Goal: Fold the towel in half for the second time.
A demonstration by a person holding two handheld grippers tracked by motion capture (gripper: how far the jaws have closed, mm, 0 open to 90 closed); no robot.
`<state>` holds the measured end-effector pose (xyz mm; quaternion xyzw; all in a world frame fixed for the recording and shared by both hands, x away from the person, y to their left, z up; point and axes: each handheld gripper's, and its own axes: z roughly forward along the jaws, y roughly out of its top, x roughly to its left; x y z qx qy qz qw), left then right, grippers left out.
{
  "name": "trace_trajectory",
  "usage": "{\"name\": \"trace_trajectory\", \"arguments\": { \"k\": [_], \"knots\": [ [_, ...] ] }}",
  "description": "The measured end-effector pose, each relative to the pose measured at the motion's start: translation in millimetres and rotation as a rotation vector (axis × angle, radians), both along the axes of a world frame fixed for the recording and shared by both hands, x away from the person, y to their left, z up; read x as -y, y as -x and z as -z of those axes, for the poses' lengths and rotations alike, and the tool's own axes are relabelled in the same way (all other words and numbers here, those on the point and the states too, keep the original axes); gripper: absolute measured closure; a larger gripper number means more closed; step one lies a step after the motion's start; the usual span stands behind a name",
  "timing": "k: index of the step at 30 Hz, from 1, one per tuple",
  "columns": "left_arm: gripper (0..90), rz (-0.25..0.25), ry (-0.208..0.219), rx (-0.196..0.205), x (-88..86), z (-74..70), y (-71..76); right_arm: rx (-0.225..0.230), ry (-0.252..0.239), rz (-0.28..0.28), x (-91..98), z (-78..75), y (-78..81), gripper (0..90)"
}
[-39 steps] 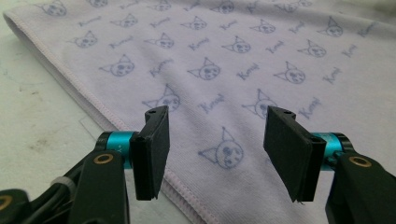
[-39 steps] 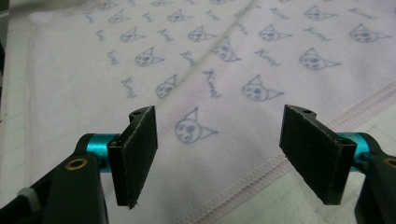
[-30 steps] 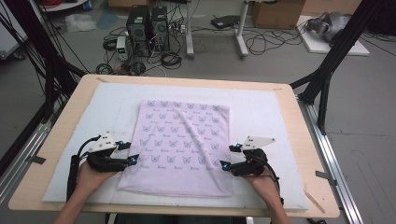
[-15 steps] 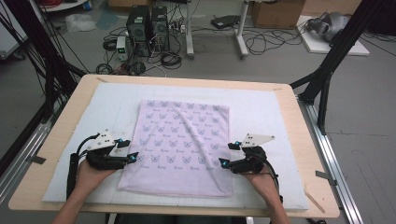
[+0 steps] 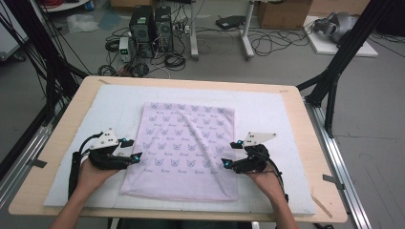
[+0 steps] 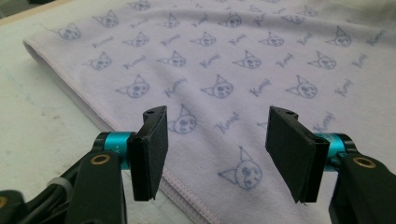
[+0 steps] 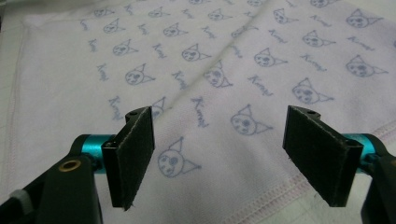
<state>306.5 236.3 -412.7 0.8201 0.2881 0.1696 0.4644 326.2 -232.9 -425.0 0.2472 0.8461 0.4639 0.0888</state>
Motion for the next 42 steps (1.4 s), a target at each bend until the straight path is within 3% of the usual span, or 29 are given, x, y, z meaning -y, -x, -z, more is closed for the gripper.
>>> {"name": "trace_trajectory", "arguments": {
  "k": [7, 12, 14, 16, 20, 24, 27, 31, 34, 39, 42],
  "knots": [
    [39.6, 0.016, 0.014, -0.004, 1.8, -10.3, -14.0, -0.022, -0.027, 0.008, 8.5, -5.6, -13.6, 24.5],
    [39.8, 0.019, 0.020, -0.021, -0.9, -14.9, -23.9, -0.029, -0.022, 0.024, 13.9, -9.2, -28.3, 24.6],
    [40.2, 0.013, 0.049, -0.029, -4.2, -16.7, -28.8, -0.034, -0.018, 0.027, 14.8, -12.0, -34.6, 24.8],
    [40.9, 0.009, 0.039, -0.050, -6.8, -19.4, -35.5, -0.033, -0.006, 0.029, 15.0, -15.6, -41.5, 24.9],
    [43.3, 0.006, 0.053, -0.055, -11.5, -29.1, -49.1, -0.027, 0.019, 0.026, 13.2, -27.7, -55.8, 26.7],
    [45.2, 0.007, 0.025, -0.061, -14.2, -41.5, -63.8, -0.014, 0.048, 0.016, 9.6, -41.9, -70.6, 27.2],
    [45.8, 0.008, 0.004, -0.043, -15.8, -55.9, -76.7, 0.006, 0.064, 0.013, 6.7, -55.9, -82.7, 27.3],
    [46.5, -0.002, 0.015, -0.024, -17.1, -68.9, -95.2, 0.031, 0.066, 0.032, 4.1, -71.3, -99.6, 27.8],
    [47.7, -0.014, 0.019, -0.026, -18.3, -64.9, -106.6, 0.022, 0.081, 0.056, 3.1, -70.0, -110.3, 28.0],
    [50.3, -0.046, -0.003, -0.055, -17.6, -46.0, -122.4, -0.004, 0.124, 0.090, 2.8, -50.7, -123.0, 29.6],
    [50.7, -0.068, 0.001, -0.073, -16.3, -34.8, -131.8, -0.019, 0.125, 0.113, 3.6, -38.3, -129.2, 29.7]
  ]
}}
